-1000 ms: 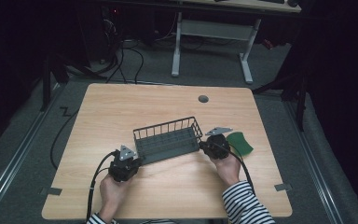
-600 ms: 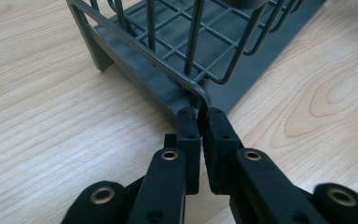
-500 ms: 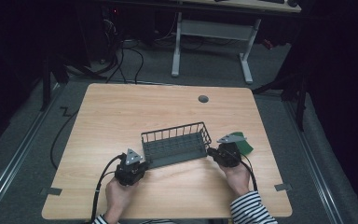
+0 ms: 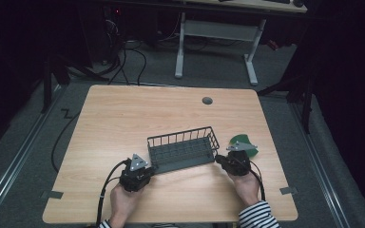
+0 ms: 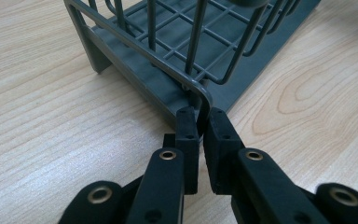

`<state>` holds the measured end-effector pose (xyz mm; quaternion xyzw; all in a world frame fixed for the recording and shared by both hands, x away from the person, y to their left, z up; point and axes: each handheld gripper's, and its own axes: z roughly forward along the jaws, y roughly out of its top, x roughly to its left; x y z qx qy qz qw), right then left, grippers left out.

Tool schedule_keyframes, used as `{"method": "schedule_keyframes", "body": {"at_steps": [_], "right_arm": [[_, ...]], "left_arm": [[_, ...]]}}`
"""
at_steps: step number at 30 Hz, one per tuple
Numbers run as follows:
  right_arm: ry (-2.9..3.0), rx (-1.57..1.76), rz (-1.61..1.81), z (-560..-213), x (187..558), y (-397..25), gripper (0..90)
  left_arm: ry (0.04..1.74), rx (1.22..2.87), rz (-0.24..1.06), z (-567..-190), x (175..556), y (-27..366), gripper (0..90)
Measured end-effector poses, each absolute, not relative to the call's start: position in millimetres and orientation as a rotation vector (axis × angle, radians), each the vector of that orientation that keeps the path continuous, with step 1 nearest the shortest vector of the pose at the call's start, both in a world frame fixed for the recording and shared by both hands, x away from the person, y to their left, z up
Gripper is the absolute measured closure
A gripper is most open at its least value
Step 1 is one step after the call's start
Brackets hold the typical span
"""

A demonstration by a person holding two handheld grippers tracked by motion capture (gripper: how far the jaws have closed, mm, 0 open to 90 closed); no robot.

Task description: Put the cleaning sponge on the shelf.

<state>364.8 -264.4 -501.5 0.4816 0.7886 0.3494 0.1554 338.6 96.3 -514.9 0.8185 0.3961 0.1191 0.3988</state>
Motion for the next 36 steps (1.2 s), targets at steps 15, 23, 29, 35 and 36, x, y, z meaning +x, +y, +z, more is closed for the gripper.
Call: {"method": "schedule_keyframes", "body": {"at_steps": [15,23,29,35,36], "right_arm": [[2.164,1.393,1.005,-498.9,351.7,-291.0,47.5],[2.058,1.424,1.026,-489.6,345.3,-313.2,41.5],[2.007,1.462,1.023,-484.7,348.1,-328.2,39.7],[1.965,1.495,1.013,-481.9,355.2,-343.6,35.8],[1.944,1.516,1.009,-481.3,358.5,-348.6,34.3]], "left_arm": [[1.069,2.039,0.319,-519.6,335.6,122.3,43.1],[1.156,2.025,0.348,-520.9,345.9,146.3,39.1],[1.229,2.034,0.406,-525.6,358.2,160.4,37.0],[1.288,2.026,0.472,-528.3,368.0,170.1,36.1],[1.295,2.034,0.499,-529.8,369.3,170.6,35.6]]}}
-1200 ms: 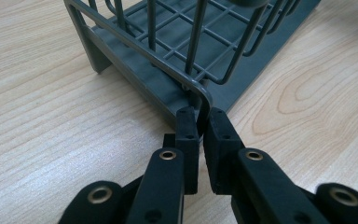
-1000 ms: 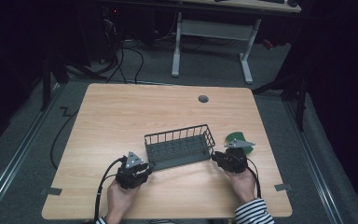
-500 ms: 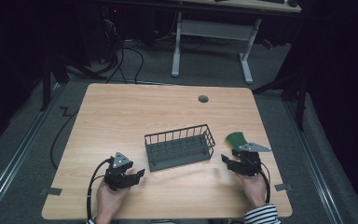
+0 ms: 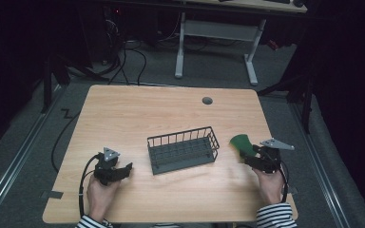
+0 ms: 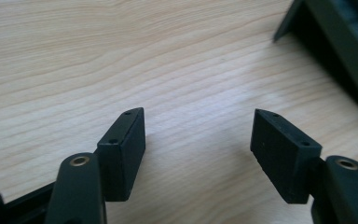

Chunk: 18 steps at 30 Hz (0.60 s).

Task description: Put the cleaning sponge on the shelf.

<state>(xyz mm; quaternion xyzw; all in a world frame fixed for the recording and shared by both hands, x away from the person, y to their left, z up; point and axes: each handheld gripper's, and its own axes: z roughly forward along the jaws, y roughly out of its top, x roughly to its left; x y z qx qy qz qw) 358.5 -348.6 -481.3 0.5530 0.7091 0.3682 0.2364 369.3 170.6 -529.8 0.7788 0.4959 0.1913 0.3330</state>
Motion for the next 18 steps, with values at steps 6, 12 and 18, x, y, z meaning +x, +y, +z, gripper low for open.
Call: {"method": "schedule_keyframes", "body": {"at_steps": [6,12,18], "right_arm": [[1.934,1.552,0.964,-481.5,370.2,-357.9,31.0],[1.95,1.559,0.9,-479.2,386.0,-355.9,24.9],[2.008,1.552,0.823,-482.6,404.1,-347.3,23.1]], "left_arm": [[1.291,2.004,0.547,-534.2,369.6,173.8,34.8],[1.281,1.998,0.554,-536.2,370.4,173.7,30.6],[1.283,1.994,0.552,-536.3,370.4,173.7,30.4]]}}
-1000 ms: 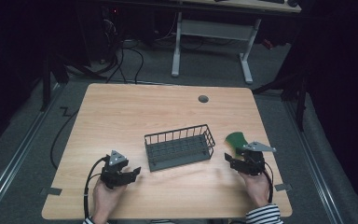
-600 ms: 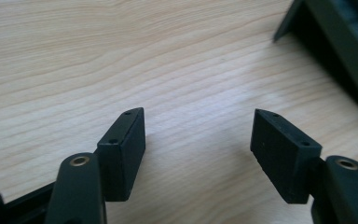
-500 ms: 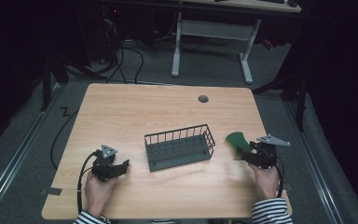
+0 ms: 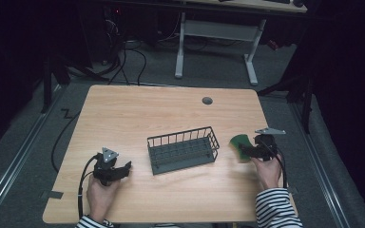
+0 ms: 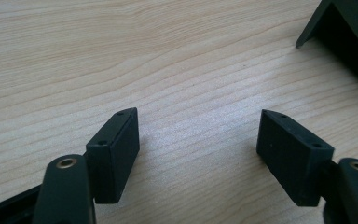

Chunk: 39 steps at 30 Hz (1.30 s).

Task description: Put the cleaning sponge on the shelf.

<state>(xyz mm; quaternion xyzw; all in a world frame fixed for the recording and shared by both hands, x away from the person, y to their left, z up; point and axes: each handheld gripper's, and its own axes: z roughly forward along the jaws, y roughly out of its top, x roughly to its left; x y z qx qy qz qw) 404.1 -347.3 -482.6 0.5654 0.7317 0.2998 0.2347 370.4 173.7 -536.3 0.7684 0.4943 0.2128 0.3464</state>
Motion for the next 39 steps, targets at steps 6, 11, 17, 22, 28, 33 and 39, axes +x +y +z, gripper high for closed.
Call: {"method": "schedule_keyframes", "body": {"at_steps": [6,11,17,22,28,33,39], "right_arm": [[2.04,1.586,0.773,-493.2,415.1,-348.2,20.9],[2.053,1.619,0.754,-499.8,419.9,-348.9,18.4],[2.08,1.628,0.731,-505.3,424.6,-348.6,18.7],[2.102,1.636,0.697,-509.9,426.9,-347.8,20.5],[2.132,1.617,0.664,-511.6,428.6,-344.7,25.6],[2.149,1.612,0.653,-510.6,429.2,-343.2,29.2],[2.156,1.619,0.652,-507.5,430.1,-346.1,29.3]], "left_arm": [[1.283,1.991,0.551,-536.4,370.5,173.8,30.7],[1.284,1.99,0.552,-536.4,370.5,173.8,30.8],[1.285,1.989,0.552,-536.4,370.5,173.7,30.8],[1.285,1.989,0.552,-536.4,370.5,173.8,30.8],[1.285,1.989,0.551,-536.3,370.5,173.8,30.8],[1.285,1.989,0.55,-536.3,370.5,173.9,30.8],[1.285,1.988,0.55,-536.4,370.5,173.9,30.8]]}}
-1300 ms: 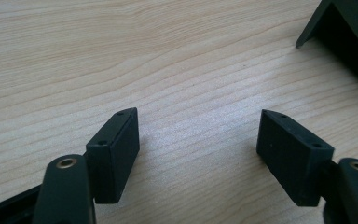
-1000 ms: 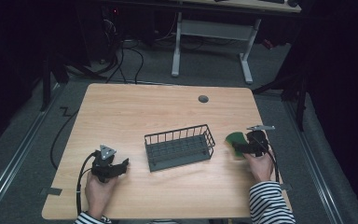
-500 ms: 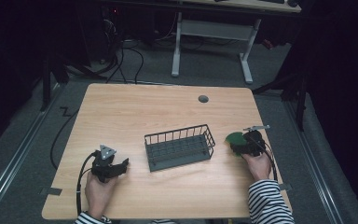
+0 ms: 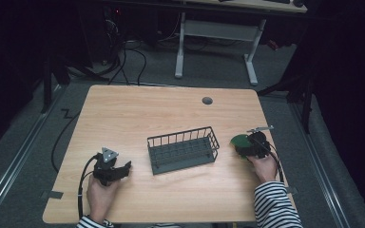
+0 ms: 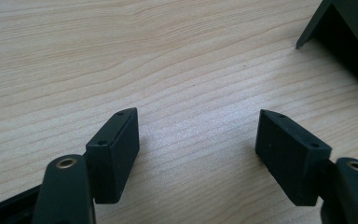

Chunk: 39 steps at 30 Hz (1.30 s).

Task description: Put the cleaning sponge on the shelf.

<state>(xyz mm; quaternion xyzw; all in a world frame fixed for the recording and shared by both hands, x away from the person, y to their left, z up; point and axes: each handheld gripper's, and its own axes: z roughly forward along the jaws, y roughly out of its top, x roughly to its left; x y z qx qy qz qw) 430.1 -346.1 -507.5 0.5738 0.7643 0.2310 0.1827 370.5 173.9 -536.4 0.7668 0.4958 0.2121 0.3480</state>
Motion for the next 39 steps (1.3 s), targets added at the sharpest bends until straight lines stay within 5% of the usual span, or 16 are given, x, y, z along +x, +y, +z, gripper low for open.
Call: {"method": "schedule_keyframes", "body": {"at_steps": [39], "right_arm": [[2.137,1.512,0.947,-450.0,396.8,-336.0,29.6]], "left_arm": [[1.288,1.986,0.549,-536.3,370.5,173.8,30.6]]}}
